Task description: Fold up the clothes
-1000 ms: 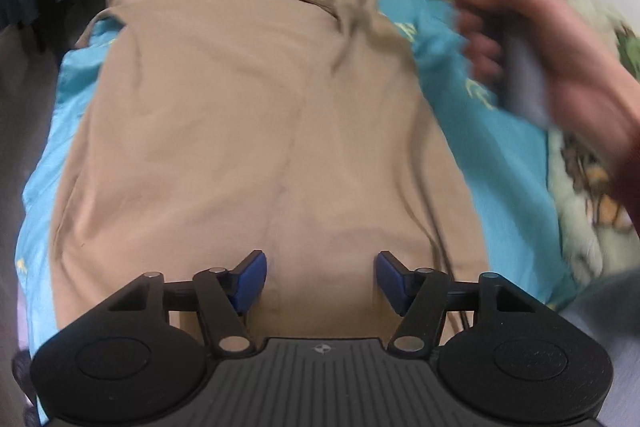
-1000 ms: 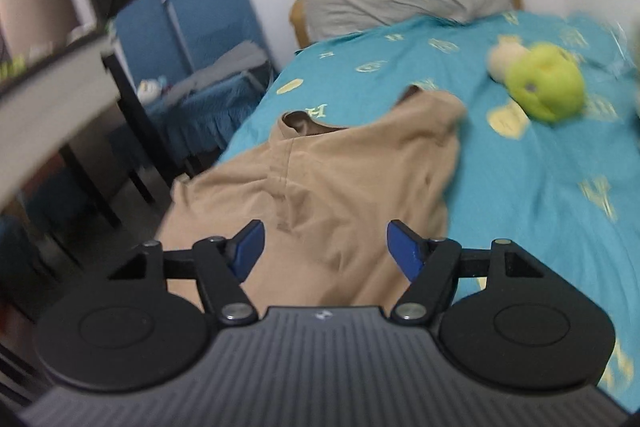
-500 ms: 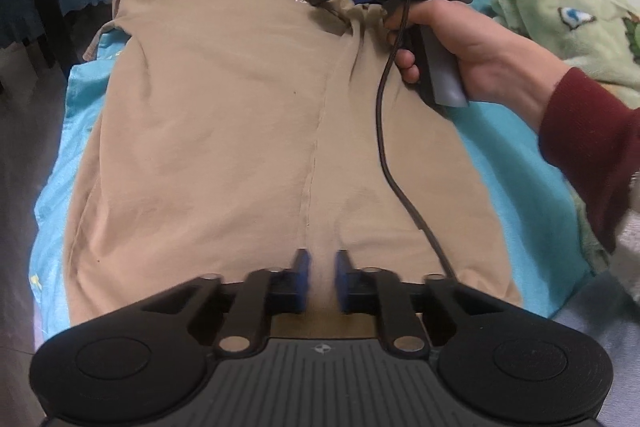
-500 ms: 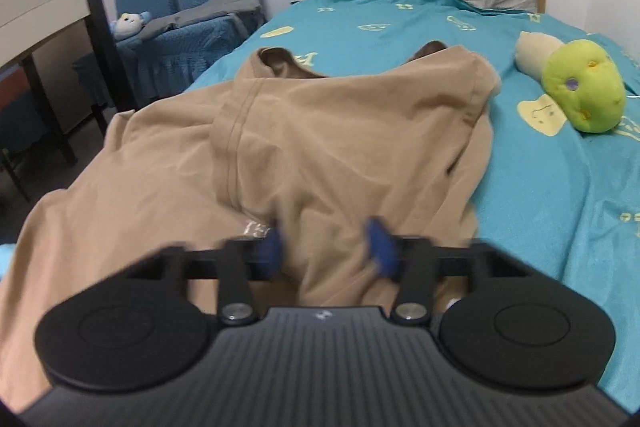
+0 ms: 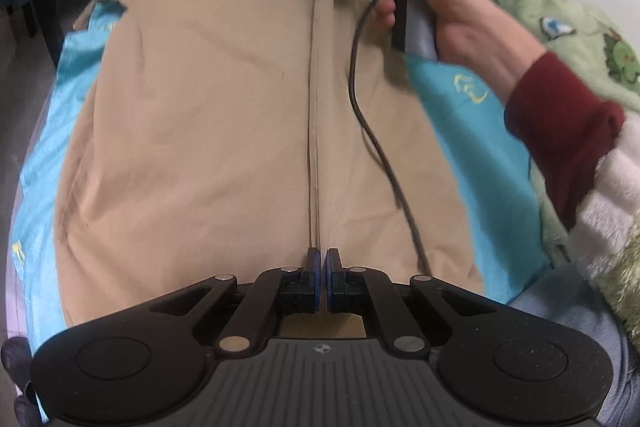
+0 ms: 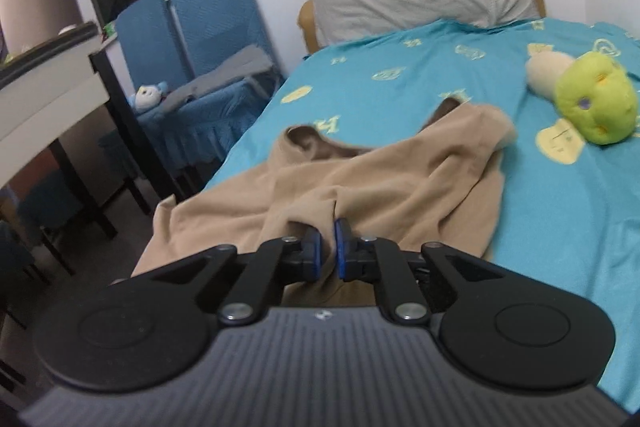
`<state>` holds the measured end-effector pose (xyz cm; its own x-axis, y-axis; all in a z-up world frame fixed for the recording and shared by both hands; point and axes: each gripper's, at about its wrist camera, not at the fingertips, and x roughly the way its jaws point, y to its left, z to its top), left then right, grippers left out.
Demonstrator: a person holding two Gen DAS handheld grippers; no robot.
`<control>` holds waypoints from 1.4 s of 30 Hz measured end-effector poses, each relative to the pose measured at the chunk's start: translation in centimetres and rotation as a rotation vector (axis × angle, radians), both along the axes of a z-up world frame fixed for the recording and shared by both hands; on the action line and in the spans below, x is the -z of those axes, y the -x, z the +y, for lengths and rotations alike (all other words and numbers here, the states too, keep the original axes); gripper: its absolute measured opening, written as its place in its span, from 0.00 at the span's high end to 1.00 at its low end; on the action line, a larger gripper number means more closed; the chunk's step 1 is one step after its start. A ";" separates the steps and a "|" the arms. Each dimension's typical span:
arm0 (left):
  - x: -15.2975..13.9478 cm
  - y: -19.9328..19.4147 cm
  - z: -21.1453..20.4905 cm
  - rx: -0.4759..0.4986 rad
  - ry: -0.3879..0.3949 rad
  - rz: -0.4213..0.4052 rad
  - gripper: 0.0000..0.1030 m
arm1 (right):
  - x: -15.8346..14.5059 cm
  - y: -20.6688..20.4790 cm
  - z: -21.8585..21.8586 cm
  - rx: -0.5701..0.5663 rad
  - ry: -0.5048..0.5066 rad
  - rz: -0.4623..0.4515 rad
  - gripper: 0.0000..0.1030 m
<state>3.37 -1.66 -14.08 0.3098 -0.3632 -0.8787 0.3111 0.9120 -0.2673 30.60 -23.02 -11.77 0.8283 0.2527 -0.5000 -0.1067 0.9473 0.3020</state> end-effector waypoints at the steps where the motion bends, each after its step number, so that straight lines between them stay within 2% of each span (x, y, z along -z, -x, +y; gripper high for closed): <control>1: 0.2 0.0 -0.1 -0.001 -0.007 0.011 0.97 | 0.5 -0.3 0.5 -0.005 0.011 0.011 0.89; 4: 0.4 -0.2 0.0 -0.012 -0.004 0.026 0.96 | 2.1 -0.8 1.1 -0.002 0.034 0.051 0.89; 9: 0.1 -0.1 -0.4 0.009 -0.007 0.017 0.93 | 3.0 -1.0 0.3 0.034 -0.010 0.088 0.88; 12: -0.5 0.2 -0.6 0.016 -0.009 -0.006 0.90 | 2.8 -0.5 0.6 0.050 0.003 0.087 0.88; 15: -1.4 0.8 -0.4 0.011 -0.009 -0.047 0.84 | 2.1 0.5 0.4 0.072 -0.022 0.086 0.87; 17: -2.3 1.3 -0.1 0.001 -0.004 -0.094 0.73 | 1.2 1.2 0.3 0.087 -0.029 0.079 0.86; 18: -2.8 1.6 0.1 -0.005 0.000 -0.121 0.61 | 0.7 1.5 0.4 0.088 -0.025 0.079 0.82; 19: -3.3 1.9 0.3 -0.012 0.005 -0.149 0.52 | 0.1 1.9 0.4 0.089 -0.016 0.077 0.72; 20: -3.8 2.3 0.5 -0.019 0.011 -0.180 0.50 | -0.5 2.6 0.3 0.090 -0.019 0.064 0.65; 22: -4.8 2.7 0.7 -0.030 0.027 -0.239 0.42 | -1.6 4.1 0.2 0.093 -0.025 0.036 0.33; 24: -5.8 2.8 0.4 -0.052 0.038 -0.292 0.31 | -3.0 5.6 0.2 0.094 -0.034 0.014 0.16; 25: -6.3 2.6 0.7 -0.064 0.040 -0.317 0.24 | -3.7 6.4 0.1 0.093 -0.040 0.005 0.16; 29: -7.8 2.8 1.6 -0.090 0.064 -0.390 0.20 | -6.8 9.5 0.1 0.099 -0.057 -0.009 0.16; 34: -9.0 3.2 2.9 -0.137 0.057 -0.451 0.05 | -10.3 14.1 0.4 0.096 -0.031 -0.060 0.16; 37: -9.6 3.1 3.8 -0.160 0.052 -0.492 0.02 | -11.5 17.4 0.6 0.080 -0.012 -0.066 0.16; 42: -10.3 2.8 5.4 -0.223 0.088 -0.520 0.01 | -12.4 23.0 1.0 0.080 0.065 -0.089 0.16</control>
<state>0.54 3.70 -3.79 0.7705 -0.3047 -0.5599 0.2248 0.9518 -0.2087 7.63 -22.02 0.62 0.8865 0.1536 -0.4365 -0.0541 0.9712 0.2320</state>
